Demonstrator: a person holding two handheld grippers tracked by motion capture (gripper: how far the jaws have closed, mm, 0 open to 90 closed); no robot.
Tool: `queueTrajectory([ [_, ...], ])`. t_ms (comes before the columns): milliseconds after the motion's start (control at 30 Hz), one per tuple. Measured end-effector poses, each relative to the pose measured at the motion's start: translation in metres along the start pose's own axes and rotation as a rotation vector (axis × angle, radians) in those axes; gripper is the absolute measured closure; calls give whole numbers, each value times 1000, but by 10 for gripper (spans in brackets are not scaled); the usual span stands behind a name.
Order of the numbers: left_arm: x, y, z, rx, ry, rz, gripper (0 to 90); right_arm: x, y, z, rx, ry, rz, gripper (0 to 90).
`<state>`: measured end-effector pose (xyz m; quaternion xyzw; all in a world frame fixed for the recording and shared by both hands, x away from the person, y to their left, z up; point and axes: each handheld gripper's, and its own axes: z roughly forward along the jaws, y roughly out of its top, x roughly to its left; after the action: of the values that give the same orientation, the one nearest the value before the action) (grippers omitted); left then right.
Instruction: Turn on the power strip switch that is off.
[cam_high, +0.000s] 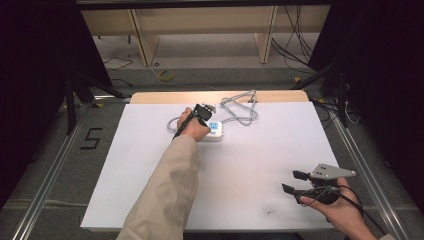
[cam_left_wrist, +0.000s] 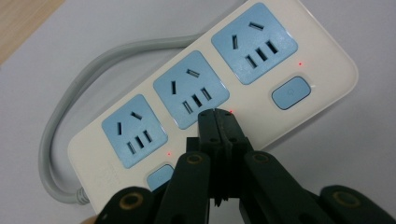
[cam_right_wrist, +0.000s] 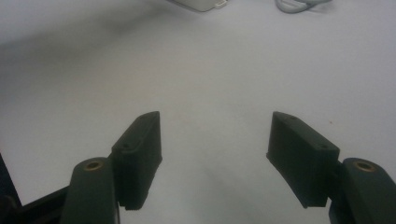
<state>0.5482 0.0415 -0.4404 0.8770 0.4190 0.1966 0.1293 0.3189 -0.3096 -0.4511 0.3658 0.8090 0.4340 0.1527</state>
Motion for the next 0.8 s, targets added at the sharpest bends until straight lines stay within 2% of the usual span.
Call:
queueTrajectory([
  [167, 1, 0, 1, -13, -1, -10, 900, -1, -1, 0, -5, 1, -1, 353],
  [200, 1, 0, 0, -2, 3, 2, 900, -1, -1, 0, -3, 1, -1, 353],
  [433, -1, 1, 0, 7, 14, 18, 900, 0, 0, 1, 1, -1, -2, 353],
  [800, -2, 1, 0, 5, 18, 11, 900, 0, 0, 1, -1, 1, -1, 353],
])
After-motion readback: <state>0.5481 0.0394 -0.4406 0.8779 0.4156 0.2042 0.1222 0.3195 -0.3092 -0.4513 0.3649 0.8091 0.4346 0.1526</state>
